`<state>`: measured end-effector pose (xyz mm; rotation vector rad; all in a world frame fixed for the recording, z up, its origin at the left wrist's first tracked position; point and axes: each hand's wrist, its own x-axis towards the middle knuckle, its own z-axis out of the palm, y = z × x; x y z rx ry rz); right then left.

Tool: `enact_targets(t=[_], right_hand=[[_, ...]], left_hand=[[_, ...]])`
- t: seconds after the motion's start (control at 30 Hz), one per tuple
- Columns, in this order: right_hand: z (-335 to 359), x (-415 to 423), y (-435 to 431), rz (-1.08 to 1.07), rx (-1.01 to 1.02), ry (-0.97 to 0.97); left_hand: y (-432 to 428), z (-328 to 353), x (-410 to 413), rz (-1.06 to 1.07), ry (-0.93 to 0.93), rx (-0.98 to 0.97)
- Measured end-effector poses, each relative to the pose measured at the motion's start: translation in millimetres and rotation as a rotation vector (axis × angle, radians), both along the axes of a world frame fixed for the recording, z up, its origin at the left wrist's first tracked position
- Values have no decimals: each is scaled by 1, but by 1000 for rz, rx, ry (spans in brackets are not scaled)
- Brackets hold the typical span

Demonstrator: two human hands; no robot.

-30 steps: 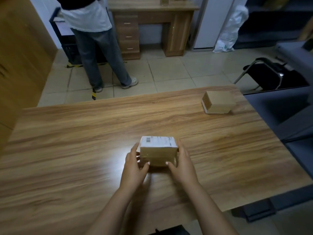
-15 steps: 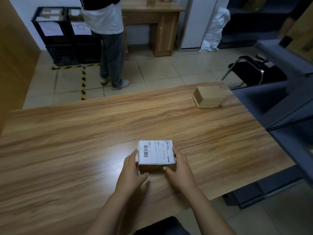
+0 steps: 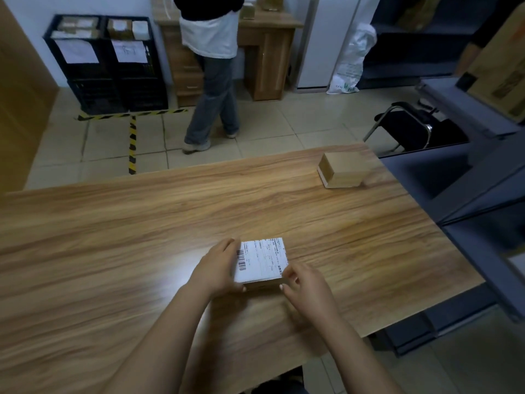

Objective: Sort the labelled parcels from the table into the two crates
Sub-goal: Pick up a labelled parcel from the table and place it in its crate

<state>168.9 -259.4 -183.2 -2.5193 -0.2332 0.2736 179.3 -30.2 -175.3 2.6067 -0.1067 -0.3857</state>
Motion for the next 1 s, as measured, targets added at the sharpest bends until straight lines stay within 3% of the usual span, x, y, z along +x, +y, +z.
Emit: enact_targets(t=[0.27, 0.77, 1.0], right_hand=[[3, 19, -6, 2, 31, 74], [19, 65, -31, 21, 178, 136], [22, 56, -28, 80, 149, 89]], left_hand=[[-21, -6, -26, 156, 6, -57], [-93, -5, -47, 220, 112, -37], [-86, -5, -49, 309, -71, 14]])
